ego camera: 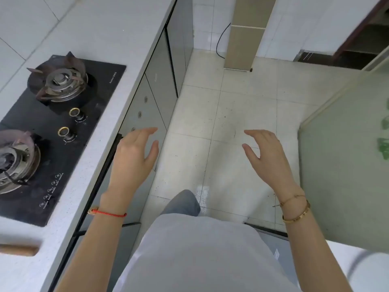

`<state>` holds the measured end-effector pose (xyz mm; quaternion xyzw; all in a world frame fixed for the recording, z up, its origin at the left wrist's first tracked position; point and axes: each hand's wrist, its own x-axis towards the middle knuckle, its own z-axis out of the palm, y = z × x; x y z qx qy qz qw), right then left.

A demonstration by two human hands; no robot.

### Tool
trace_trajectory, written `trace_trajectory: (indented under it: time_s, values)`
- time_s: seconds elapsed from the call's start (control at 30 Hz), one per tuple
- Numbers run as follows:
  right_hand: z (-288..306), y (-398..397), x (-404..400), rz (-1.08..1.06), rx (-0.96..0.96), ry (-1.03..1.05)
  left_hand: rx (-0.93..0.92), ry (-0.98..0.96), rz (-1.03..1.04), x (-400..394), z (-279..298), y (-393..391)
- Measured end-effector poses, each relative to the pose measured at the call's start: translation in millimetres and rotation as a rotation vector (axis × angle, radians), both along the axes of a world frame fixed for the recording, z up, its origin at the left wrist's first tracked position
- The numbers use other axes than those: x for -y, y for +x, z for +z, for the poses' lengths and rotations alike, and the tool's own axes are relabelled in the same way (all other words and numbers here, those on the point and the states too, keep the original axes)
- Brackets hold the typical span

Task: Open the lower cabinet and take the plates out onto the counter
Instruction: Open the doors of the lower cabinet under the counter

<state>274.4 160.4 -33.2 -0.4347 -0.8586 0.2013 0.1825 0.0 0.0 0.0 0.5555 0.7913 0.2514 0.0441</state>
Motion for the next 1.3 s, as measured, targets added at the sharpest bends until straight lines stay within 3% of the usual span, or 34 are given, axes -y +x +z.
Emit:
trace_trajectory:
  time_s: [0.4,0.93,1.3]
  values:
    - [-11.8,-15.5,-106.6,-0.079,-0.002,-0.035,0.017,0.013,-0.026,-120.1,-13.9,-21.7]
    - [-1.5,-77.3,-393.7,-0.191,-0.016,-0.006,0.044,-0.043,-0.155,-444.6,2.9,-85.2]
    - [-19.8,-50.5,-583.0,-0.239,-0.024,-0.05,0.034,-0.044,-0.184,-655.8,-14.8,-58.5]
